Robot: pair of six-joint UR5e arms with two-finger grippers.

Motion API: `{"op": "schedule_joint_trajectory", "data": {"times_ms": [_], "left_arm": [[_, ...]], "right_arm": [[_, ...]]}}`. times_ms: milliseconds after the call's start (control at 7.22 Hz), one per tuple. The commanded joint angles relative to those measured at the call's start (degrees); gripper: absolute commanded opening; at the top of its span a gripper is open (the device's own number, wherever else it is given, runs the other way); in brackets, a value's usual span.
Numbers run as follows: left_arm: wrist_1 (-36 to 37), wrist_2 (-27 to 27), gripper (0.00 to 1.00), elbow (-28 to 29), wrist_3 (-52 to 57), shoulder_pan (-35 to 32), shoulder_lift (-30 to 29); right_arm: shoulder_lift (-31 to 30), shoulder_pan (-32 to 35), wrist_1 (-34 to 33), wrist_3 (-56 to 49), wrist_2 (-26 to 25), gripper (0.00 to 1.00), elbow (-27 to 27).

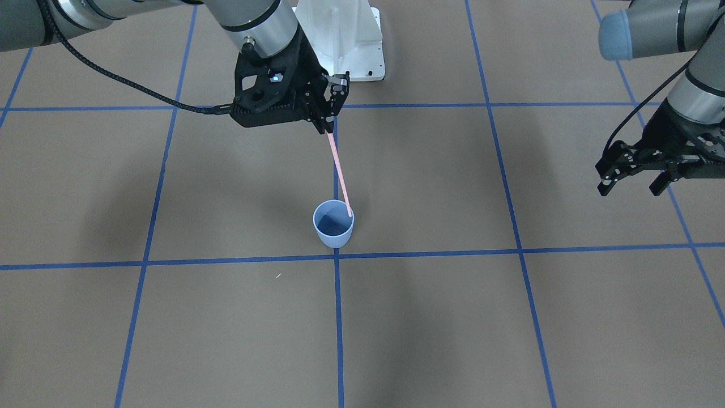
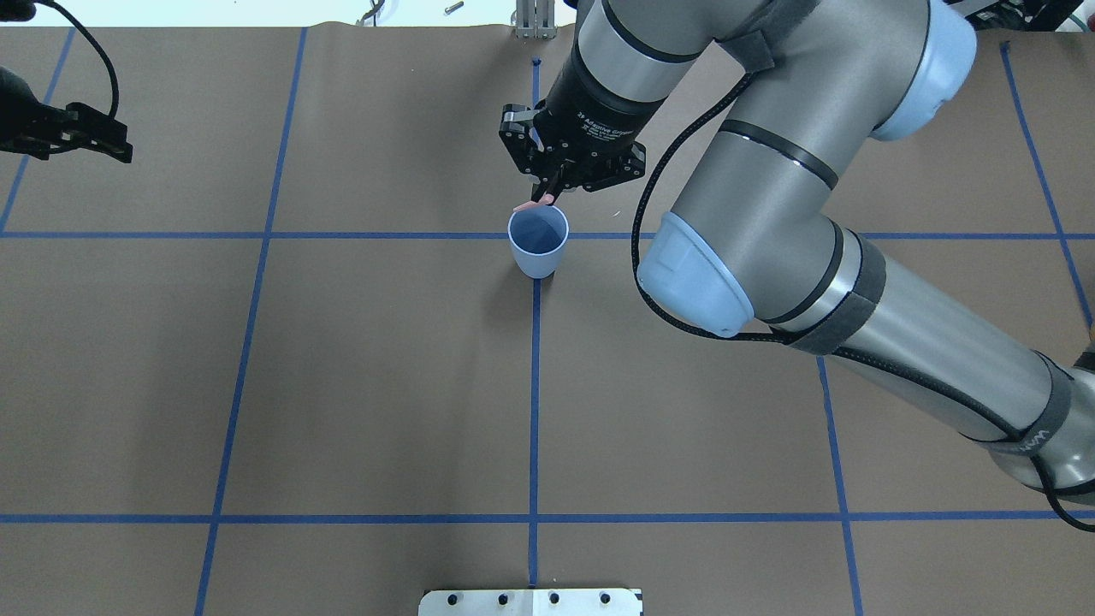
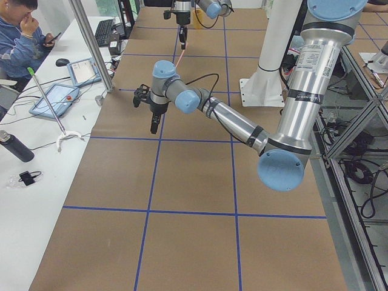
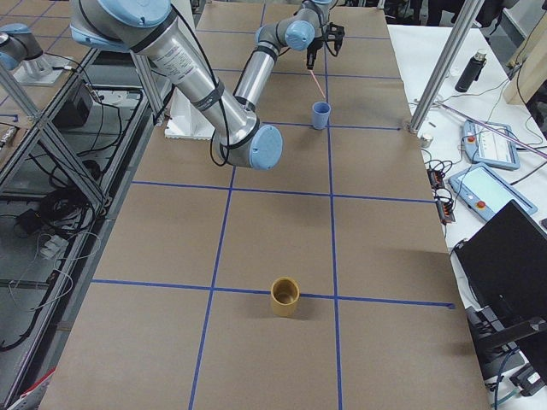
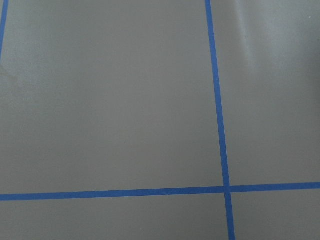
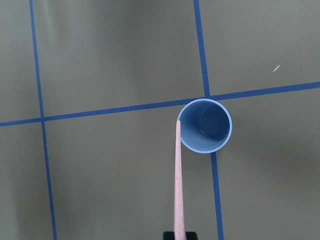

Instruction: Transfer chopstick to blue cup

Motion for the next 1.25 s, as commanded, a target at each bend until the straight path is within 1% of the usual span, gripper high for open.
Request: {"op": "schedule_joint_trajectory", "data": {"times_ms": [0,277,554,693,831,970,1108], "left_arm": [[0.11,0.10,0.98,-1.53,-0.46,-0.06,0.02],[0.11,-0.16,0.98,-1.80,-0.55,0.03,0.11],[0.11,-0.42,0.98,-2.06,-0.81,0.11,0.11],[0.03,-0.42,0.98,-2.41,-3.08,0.12,0.11],[-0.06,-0.51,0.98,-2.94,-5.10,0.20,-0.15],[0.03,-0.51,0.98,-3.20,-5.12,0.20,-0.16],[0.03,-0.51,0.98,-3.29,-5.12,0.20,0.02]], "right_arm": [[-0.03,0.29,0.27,-0.57,0.86,0.00,-2.65],[-1.17,0.21,0.45,-0.66,1.64,0.00,-3.01],[-0.65,-0.40,1.15,-2.76,1.74,0.00,-6.86],[-0.64,-0.76,4.81,-2.94,2.26,0.00,-9.40],[-0.64,-0.76,5.89,-3.12,3.92,0.00,-10.38],[-0.73,-0.68,5.81,-3.73,4.46,0.43,-10.92],[-0.73,-0.41,5.55,-3.74,5.07,0.99,-11.01]]}}
